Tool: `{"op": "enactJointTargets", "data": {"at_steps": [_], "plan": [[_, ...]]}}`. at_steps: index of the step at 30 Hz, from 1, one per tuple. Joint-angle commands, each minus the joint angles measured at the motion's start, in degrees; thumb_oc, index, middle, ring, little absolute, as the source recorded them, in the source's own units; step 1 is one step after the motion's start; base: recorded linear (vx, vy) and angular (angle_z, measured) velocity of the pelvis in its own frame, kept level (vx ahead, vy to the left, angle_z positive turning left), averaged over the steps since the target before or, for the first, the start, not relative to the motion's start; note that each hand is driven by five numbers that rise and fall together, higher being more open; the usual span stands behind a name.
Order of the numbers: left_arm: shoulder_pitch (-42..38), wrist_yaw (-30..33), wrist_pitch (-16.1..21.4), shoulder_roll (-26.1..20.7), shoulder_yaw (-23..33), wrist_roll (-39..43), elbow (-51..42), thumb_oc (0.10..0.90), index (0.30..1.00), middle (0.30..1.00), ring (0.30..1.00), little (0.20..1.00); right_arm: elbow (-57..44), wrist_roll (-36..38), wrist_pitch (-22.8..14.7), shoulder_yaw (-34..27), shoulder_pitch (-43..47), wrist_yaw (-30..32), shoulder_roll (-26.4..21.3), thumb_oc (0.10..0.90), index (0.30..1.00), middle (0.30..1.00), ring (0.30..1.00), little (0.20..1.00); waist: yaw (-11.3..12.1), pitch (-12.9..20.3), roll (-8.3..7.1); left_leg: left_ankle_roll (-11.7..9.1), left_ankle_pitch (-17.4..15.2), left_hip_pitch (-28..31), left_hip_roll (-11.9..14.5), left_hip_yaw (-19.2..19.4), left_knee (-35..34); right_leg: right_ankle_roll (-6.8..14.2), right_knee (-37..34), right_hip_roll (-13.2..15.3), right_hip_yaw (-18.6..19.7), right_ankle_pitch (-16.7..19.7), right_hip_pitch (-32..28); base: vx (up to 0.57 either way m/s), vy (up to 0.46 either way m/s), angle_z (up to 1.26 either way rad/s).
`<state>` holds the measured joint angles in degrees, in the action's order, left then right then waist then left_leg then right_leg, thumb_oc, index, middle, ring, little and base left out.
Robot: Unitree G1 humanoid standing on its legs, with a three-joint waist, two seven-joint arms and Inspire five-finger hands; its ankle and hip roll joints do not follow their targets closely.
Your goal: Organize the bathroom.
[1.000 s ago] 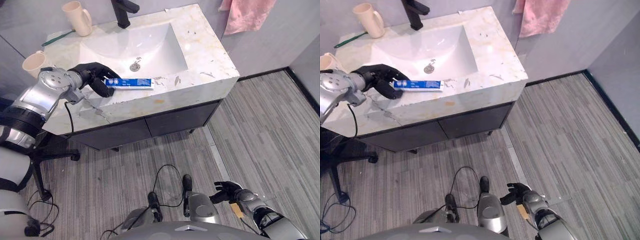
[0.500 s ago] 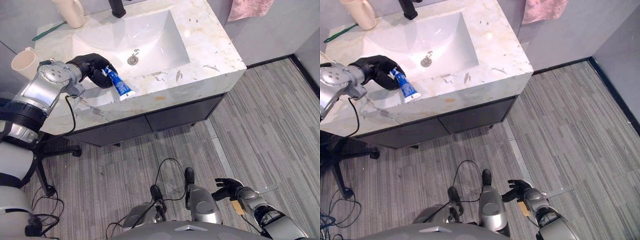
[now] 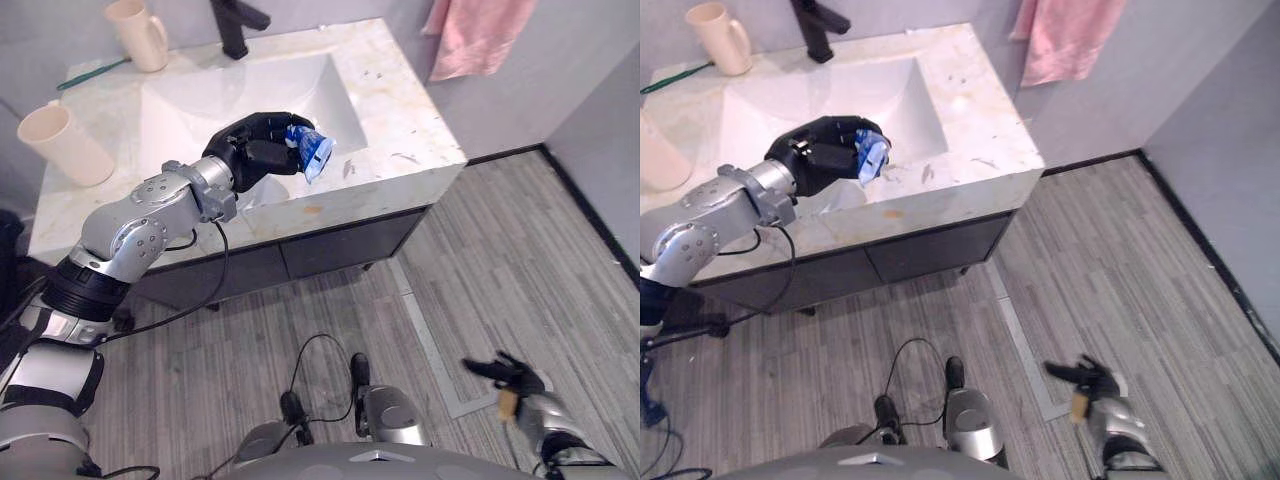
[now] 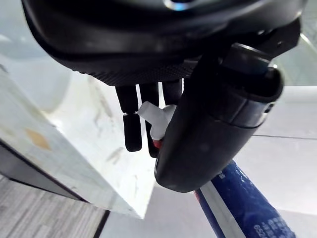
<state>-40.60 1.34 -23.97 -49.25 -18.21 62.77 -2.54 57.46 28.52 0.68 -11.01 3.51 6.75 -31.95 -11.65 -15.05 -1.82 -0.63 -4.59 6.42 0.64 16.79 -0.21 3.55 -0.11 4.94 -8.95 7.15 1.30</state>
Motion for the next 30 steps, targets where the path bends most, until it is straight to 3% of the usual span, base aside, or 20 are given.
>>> {"op": "enactJointTargets", "data": {"at_steps": [1, 2, 4, 6, 7, 13, 16, 17, 22, 28, 30], "plan": [[-8.95, 1.66, 5.44, 0.38, 7.37, 3.81, 2.95, 0.400, 0.300, 0.300, 0.300, 0.300, -4.23, 2.22, -10.48, -3.14, -1.75, 6.38, -13.05, 0.800, 0.900, 0.900, 0.900, 0.900, -0.18, 6.53, 0.62, 0.26, -2.97, -0.93, 4.19, 1.30, 8.32, 4.53, 3.86, -0.09, 2.18, -5.93, 5.48, 0.03, 0.010, -0.06], [-8.95, 1.66, 5.44, 0.38, 7.37, 3.81, 2.95, 0.400, 0.300, 0.300, 0.300, 0.300, -4.23, 2.22, -10.48, -3.14, -1.75, 6.38, -13.05, 0.800, 0.900, 0.900, 0.900, 0.900, -0.18, 6.53, 0.62, 0.26, -2.97, -0.93, 4.19, 1.30, 8.32, 4.53, 3.86, -0.09, 2.18, -5.93, 5.48, 0.06, 0.025, -0.10], [-11.12, 3.43, 5.48, -0.20, 6.77, 5.39, 3.78, 0.400, 0.300, 0.300, 0.300, 0.300, -16.97, -1.64, -12.33, -7.62, 0.48, 6.19, -21.40, 0.800, 0.900, 0.900, 0.900, 0.900, -0.72, 7.61, 0.38, 0.30, -3.34, -0.28, 3.83, 1.46, 7.24, 4.36, 3.54, -0.44, 2.41, -6.29, 5.01, 0.06, 0.042, -0.08], [-12.01, 4.36, 5.49, -0.23, 6.38, 5.65, 4.28, 0.400, 0.300, 0.300, 0.300, 0.300, -21.28, -3.88, -12.88, -7.98, 1.79, 6.70, -23.59, 0.800, 0.900, 0.900, 0.900, 0.900, -0.76, 7.91, 0.39, 0.39, -3.46, -0.07, 3.69, 1.57, 6.88, 4.38, 3.56, -0.58, 2.44, -6.45, 4.98, 0.05, 0.045, -0.13], [-13.84, 4.66, 5.84, -0.24, 5.31, 6.64, 7.21, 0.400, 0.300, 0.300, 0.300, 0.300, -31.57, -6.69, -11.75, -6.49, 7.69, 6.23, -28.41, 0.800, 0.900, 0.900, 0.900, 0.900, -0.49, 8.64, 0.45, 0.37, -3.44, 0.02, 3.52, 1.70, 6.81, 4.41, 3.29, -0.87, 2.62, -6.80, 4.66, 0.06, 0.053, -0.25], [-16.02, 3.57, 6.12, -0.76, 4.47, 9.02, 11.44, 0.400, 0.300, 0.300, 0.300, 0.300, -40.07, -6.56, -13.74, 3.74, 23.86, -1.24, -34.05, 0.800, 0.900, 0.900, 0.900, 0.900, 0.63, 9.50, 0.75, 0.35, -3.28, 0.45, 3.30, 1.34, 6.27, 4.39, 2.89, -1.05, 2.67, -7.01, 3.90, 0.04, 0.058, -0.11], [-16.87, 2.54, 6.96, -0.39, 3.49, 9.84, 12.71, 0.400, 0.300, 0.300, 0.300, 0.300, -44.11, -5.08, -11.11, 12.35, 33.85, -6.52, -33.31, 0.800, 0.900, 0.900, 0.900, 0.900, 2.04, 9.88, 0.63, 0.31, -3.15, 0.82, 3.23, 0.90, 5.57, 4.42, 2.42, -0.85, 2.16, -6.91, 3.34, 0.05, 0.059, 0.00], [-17.23, 1.42, 7.76, -0.18, 3.07, 10.05, 13.57, 0.400, 0.300, 0.300, 0.300, 0.300, -44.76, -4.57, -9.04, 18.07, 40.17, -8.43, -31.76, 0.800, 0.900, 0.900, 0.900, 0.900, 2.55, 10.00, 0.66, 0.26, -2.99, 0.99, 3.19, 0.61, 5.22, 4.41, 2.10, -0.79, 1.91, -6.82, 2.96, 0.06, 0.052, -0.03], [-17.03, 1.10, 10.28, 1.23, 2.87, 11.79, 13.75, 0.400, 0.300, 0.300, 0.300, 0.300, -43.63, -5.01, -6.39, 32.15, 52.98, -12.41, -25.86, 0.800, 0.900, 0.900, 0.900, 0.900, 4.81, 10.40, 0.67, 0.07, -2.13, 1.36, 3.15, -0.74, 4.26, 4.16, 0.82, -0.65, 1.13, -6.44, 1.68, 0.08, 0.043, 0.06], [-15.83, 2.49, 12.22, 2.55, 3.99, 13.09, 12.12, 0.400, 0.300, 0.300, 0.300, 0.300, -42.29, -5.35, -5.17, 38.78, 58.83, -12.72, -18.55, 0.800, 0.900, 0.900, 0.900, 0.900, 7.61, 10.67, 0.26, -0.07, -1.48, 0.73, 3.06, -1.93, 3.89, 3.97, 0.05, -0.33, 0.51, -6.15, 1.15, 0.06, 0.004, 0.14], [-14.11, 3.65, 12.81, 3.64, 5.08, 12.42, 10.31, 0.400, 0.300, 0.300, 0.300, 0.300, -43.51, -6.26, -3.73, 40.91, 60.16, -11.63, -14.12, 0.800, 0.900, 0.900, 0.900, 0.900, 8.81, 10.55, 0.31, -0.12, -1.41, 0.38, 2.96, -2.85, 4.03, 3.88, -0.14, -0.31, 0.31, -6.14, 0.91, 0.05, 0.000, 0.14]]}}
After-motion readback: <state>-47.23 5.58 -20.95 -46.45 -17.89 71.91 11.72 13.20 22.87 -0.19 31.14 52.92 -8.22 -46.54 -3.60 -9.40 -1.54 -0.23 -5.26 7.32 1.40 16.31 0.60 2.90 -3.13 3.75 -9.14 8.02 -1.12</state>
